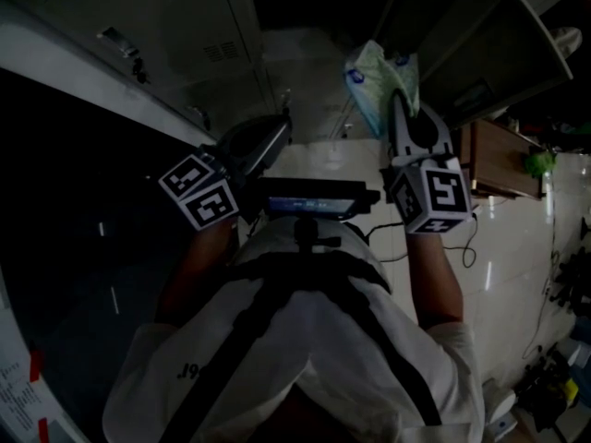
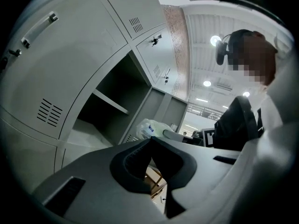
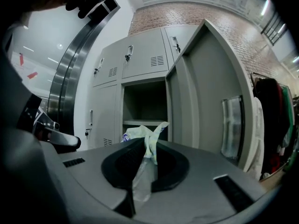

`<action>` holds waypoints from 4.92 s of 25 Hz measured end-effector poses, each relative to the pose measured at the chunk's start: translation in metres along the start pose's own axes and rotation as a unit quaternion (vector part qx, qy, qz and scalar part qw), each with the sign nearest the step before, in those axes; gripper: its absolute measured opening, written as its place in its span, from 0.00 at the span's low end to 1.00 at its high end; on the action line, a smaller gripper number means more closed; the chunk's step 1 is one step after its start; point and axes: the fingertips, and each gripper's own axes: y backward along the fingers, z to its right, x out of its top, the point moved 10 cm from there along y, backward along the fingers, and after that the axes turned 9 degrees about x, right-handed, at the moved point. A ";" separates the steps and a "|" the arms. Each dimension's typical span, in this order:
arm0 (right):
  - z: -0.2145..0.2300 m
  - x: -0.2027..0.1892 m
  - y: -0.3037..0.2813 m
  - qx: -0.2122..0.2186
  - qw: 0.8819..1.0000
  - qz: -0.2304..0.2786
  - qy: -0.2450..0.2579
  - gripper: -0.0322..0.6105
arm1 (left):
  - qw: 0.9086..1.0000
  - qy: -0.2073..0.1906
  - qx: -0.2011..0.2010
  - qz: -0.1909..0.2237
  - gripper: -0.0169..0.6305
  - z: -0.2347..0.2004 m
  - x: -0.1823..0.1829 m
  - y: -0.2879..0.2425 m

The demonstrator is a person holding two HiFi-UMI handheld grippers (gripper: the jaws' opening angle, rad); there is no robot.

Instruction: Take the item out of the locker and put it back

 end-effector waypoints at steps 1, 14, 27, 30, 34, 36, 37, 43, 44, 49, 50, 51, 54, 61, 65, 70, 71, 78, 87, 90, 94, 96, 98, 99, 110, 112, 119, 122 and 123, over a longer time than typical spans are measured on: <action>0.000 -0.002 0.001 0.000 1.000 -0.002 -0.004 0.08 | 1.000 0.001 0.001 -0.001 0.03 0.000 -0.001 0.001; -0.001 -0.025 0.015 -0.001 0.999 -0.027 -0.022 0.08 | 1.000 0.016 0.003 -0.018 0.03 0.000 -0.015 0.011; -0.011 -0.038 0.022 0.001 0.998 -0.045 -0.037 0.08 | 0.999 0.024 -0.003 -0.029 0.03 0.003 -0.027 0.019; -0.013 -0.042 0.024 0.002 0.998 -0.049 -0.041 0.08 | 0.999 0.025 -0.006 -0.033 0.03 0.004 -0.031 0.020; -0.016 -0.048 0.024 0.006 0.997 -0.057 -0.042 0.08 | 0.999 0.026 -0.010 -0.040 0.03 0.005 -0.035 0.021; -0.018 -0.050 0.026 0.007 0.997 -0.061 -0.043 0.08 | 0.999 0.023 -0.011 -0.045 0.03 0.006 -0.037 0.021; -0.019 -0.051 0.026 0.008 0.997 -0.062 -0.044 0.08 | 0.999 0.021 -0.012 -0.047 0.03 0.007 -0.038 0.021; -0.021 -0.058 0.029 0.010 0.996 -0.069 -0.047 0.08 | 0.998 0.022 -0.020 -0.058 0.03 0.010 -0.044 0.019; -0.021 -0.058 0.029 0.010 0.996 -0.070 -0.047 0.08 | 0.998 0.022 -0.021 -0.059 0.03 0.010 -0.045 0.019; -0.021 -0.061 0.029 0.012 0.996 -0.073 -0.052 0.08 | 0.998 0.022 -0.025 -0.062 0.03 0.010 -0.046 0.017; -0.022 -0.062 0.028 0.013 0.996 -0.073 -0.052 0.08 | 0.997 0.022 -0.026 -0.063 0.03 0.010 -0.046 0.016; -0.022 -0.063 0.028 0.014 0.996 -0.074 -0.052 0.08 | 0.997 0.022 -0.027 -0.064 0.03 0.010 -0.046 0.016; -0.021 -0.064 0.027 0.016 0.996 -0.076 -0.054 0.08 | 0.997 0.013 -0.028 -0.067 0.03 0.011 -0.046 0.016; -0.020 -0.061 0.022 0.019 0.996 -0.075 -0.053 0.08 | 0.998 0.020 -0.036 -0.047 0.03 0.010 -0.039 0.016; -0.022 -0.061 0.020 0.022 0.995 -0.076 -0.054 0.08 | 0.998 0.026 -0.032 -0.044 0.03 0.009 -0.040 0.018; -0.022 -0.062 0.018 0.024 0.996 -0.071 -0.050 0.08 | 0.998 0.028 -0.029 -0.040 0.03 0.007 -0.039 0.019; -0.023 -0.062 0.018 0.024 0.996 -0.072 -0.050 0.08 | 0.998 0.028 -0.027 -0.039 0.03 0.007 -0.039 0.019; -0.022 -0.055 0.013 0.022 0.996 -0.070 -0.042 0.08 | 0.999 0.024 -0.014 -0.035 0.03 0.002 -0.036 0.018; -0.011 -0.039 -0.002 0.024 0.998 -0.058 -0.016 0.08 | 1.000 0.020 0.007 -0.020 0.03 -0.010 -0.021 0.016; -0.007 -0.029 -0.009 0.027 0.999 -0.046 -0.006 0.08 | 1.000 0.012 0.009 -0.014 0.03 -0.013 -0.013 0.013; -0.003 -0.014 -0.019 0.028 0.999 -0.040 0.006 0.08 | 1.000 0.002 0.010 -0.007 0.03 -0.015 -0.002 0.008; -0.001 -0.009 -0.024 0.030 0.999 -0.036 0.011 0.08 | 1.000 -0.003 0.009 -0.003 0.03 -0.016 0.003 0.005; 0.003 -0.007 -0.029 0.030 0.999 -0.037 0.016 0.08 | 1.000 -0.008 0.010 0.000 0.03 -0.017 0.008 0.004; 0.004 -0.007 -0.031 0.030 0.999 -0.039 0.019 0.08 | 1.000 -0.011 0.010 0.001 0.03 -0.018 0.010 0.003; 0.008 0.027 -0.069 0.050 0.998 -0.012 0.039 0.08 | 0.999 -0.039 0.006 0.011 0.03 -0.024 0.037 -0.018; 0.013 0.033 -0.079 0.049 0.998 -0.005 0.045 0.08 | 0.999 -0.049 0.005 0.015 0.03 -0.027 0.044 -0.023; 0.021 0.063 -0.114 0.045 0.997 0.018 0.067 0.08 | 0.998 -0.061 0.003 0.030 0.03 -0.029 0.067 -0.040; 0.023 0.068 -0.123 0.046 0.996 0.018 0.069 0.08 | 0.997 -0.065 0.002 0.035 0.03 -0.028 0.072 -0.044; 0.024 0.069 -0.126 0.046 0.996 0.018 0.070 0.08 | 0.997 -0.067 0.002 0.036 0.03 -0.028 0.074 -0.046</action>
